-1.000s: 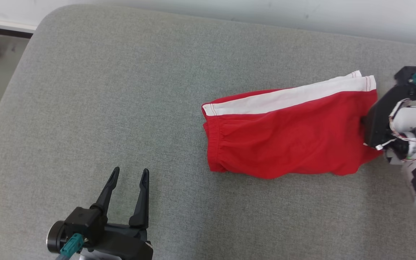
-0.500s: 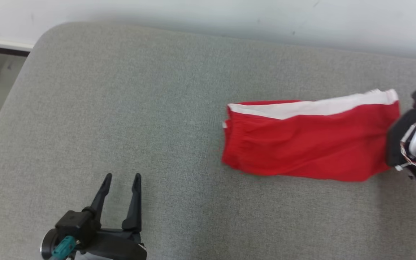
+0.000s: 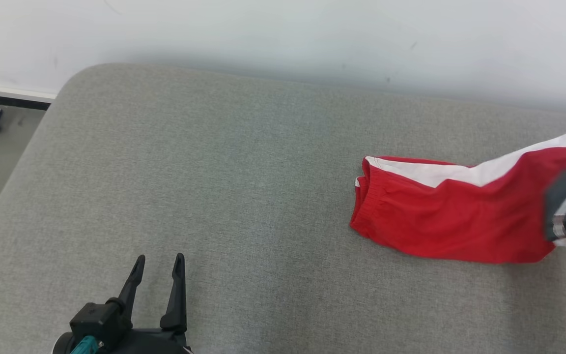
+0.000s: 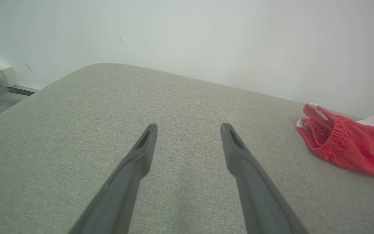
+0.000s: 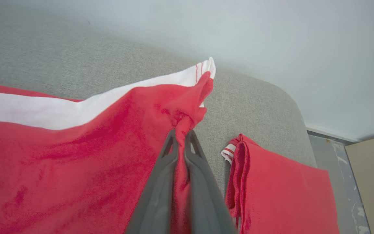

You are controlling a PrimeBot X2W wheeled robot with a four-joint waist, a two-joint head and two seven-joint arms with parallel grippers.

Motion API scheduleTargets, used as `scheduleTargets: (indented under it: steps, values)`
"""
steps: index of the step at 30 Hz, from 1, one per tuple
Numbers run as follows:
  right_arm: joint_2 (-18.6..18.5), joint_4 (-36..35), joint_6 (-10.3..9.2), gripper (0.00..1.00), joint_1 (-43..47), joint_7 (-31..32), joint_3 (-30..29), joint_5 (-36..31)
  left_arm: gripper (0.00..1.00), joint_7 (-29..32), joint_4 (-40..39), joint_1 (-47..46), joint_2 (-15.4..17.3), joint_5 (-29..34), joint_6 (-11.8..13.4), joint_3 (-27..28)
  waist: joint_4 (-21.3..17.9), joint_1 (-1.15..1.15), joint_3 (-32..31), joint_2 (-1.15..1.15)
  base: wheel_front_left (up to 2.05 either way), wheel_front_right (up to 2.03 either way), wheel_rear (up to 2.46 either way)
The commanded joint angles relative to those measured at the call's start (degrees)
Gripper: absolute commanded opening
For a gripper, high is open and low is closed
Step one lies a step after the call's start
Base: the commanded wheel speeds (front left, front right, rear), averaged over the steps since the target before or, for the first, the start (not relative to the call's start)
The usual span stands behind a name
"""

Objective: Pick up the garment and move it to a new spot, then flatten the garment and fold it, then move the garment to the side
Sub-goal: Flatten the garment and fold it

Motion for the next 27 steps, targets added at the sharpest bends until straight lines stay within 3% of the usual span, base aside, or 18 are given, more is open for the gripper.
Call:
scheduleTargets:
  steps: [1,9,23,27]
  values:
    - [1.6,-2.0,-0.15,0.0,1.1,0.4,2.9,0.3,1.0,0.2,0.1,0.8,-0.1,-0.4,-0.1,-0.2,0.5,0.0,-0.9,0.0,0.0,0.0,0.0]
    - [3.9,-7.1,-0.15,0.0,0.2,3.8,14.7,5.8,1.0,-0.1,0.3,1.4,-0.7,-1.2,-0.3,-0.8,2.0,0.0,-1.1,0.0,0.0,0.0,0.0]
    - [10.6,0.5,-0.15,0.0,-4.7,2.4,22.7,11.9,1.0,-0.7,1.8,-0.1,-1.9,-1.5,-0.8,-1.6,5.8,0.0,1.0,0.0,0.0,0.0,0.0]
    - [10.5,1.7,-0.15,0.0,-5.3,2.3,25.1,13.3,1.0,-0.9,2.2,-0.2,-2.3,-1.5,-0.7,-1.7,6.4,0.0,0.6,0.0,0.0,0.0,0.0]
